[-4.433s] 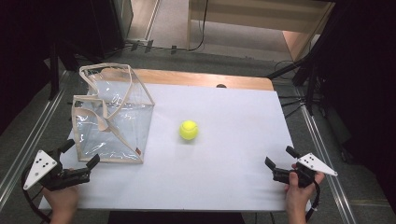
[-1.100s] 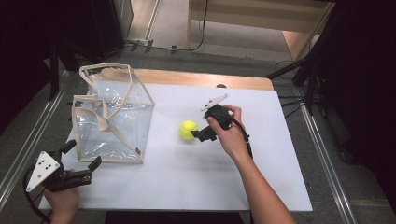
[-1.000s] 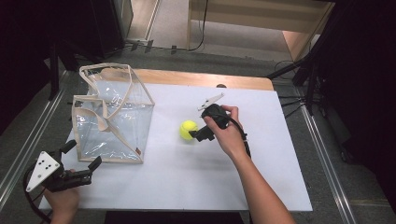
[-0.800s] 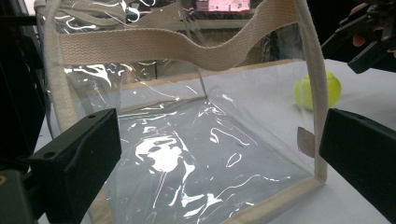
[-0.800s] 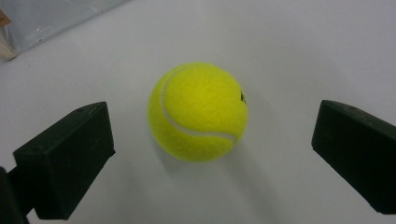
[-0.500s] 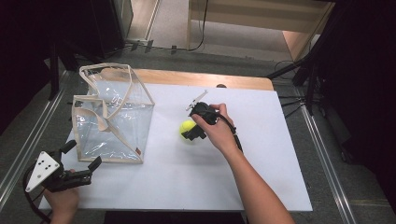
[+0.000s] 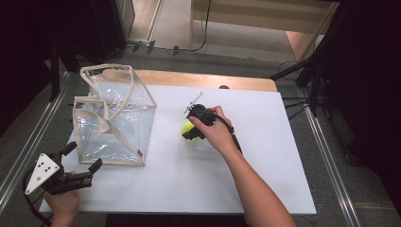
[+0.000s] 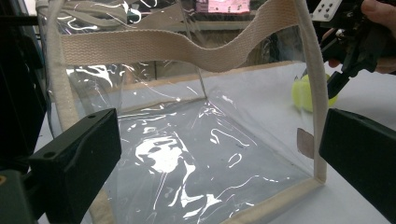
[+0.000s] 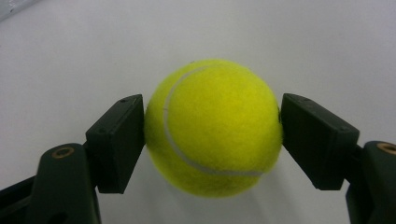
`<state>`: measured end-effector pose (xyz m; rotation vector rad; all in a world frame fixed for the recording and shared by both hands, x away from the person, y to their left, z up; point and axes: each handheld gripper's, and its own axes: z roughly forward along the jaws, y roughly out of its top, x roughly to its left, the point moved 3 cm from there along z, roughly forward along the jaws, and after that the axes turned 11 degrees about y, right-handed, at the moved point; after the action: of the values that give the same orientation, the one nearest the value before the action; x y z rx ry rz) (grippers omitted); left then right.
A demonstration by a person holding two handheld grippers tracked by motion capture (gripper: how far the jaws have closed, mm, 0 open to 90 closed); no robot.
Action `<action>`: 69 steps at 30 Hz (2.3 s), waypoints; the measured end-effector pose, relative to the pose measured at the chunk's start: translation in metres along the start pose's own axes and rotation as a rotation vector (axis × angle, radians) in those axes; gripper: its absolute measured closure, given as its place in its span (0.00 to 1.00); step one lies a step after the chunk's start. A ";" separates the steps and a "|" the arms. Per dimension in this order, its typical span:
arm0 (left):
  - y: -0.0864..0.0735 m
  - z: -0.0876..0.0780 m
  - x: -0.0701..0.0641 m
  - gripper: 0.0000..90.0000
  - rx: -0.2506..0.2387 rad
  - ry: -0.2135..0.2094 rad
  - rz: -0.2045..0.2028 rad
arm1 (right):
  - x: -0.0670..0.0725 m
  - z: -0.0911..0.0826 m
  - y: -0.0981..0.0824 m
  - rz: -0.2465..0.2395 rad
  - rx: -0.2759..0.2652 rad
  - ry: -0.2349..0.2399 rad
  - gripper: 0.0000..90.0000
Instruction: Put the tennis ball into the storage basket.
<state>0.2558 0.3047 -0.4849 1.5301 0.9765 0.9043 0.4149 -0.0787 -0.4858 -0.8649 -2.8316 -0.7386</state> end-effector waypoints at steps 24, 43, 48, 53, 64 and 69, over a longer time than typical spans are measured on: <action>0.000 0.000 0.000 0.00 0.002 0.002 -0.003 | 0.009 0.013 0.006 -0.040 0.072 0.042 0.26; 0.000 -0.001 0.002 0.00 -0.008 -0.006 -0.006 | 0.026 0.013 0.030 -0.102 0.042 0.070 0.26; 0.000 -0.001 0.002 0.00 -0.007 -0.007 -0.006 | 0.032 0.015 0.038 -0.130 0.039 0.079 0.26; 0.000 0.000 0.001 0.00 -0.010 -0.008 -0.007 | 0.038 0.020 0.045 -0.148 0.055 0.099 0.26; 0.000 0.000 0.001 0.00 -0.010 -0.010 -0.007 | 0.050 0.024 0.058 -0.185 0.056 0.150 0.26; 0.000 -0.001 0.002 0.00 -0.008 -0.009 -0.005 | 0.056 0.021 0.065 -0.200 0.053 0.157 0.26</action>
<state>0.2559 0.3064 -0.4844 1.5235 0.9691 0.8957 0.4050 0.0064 -0.4649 -0.4967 -2.8084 -0.7149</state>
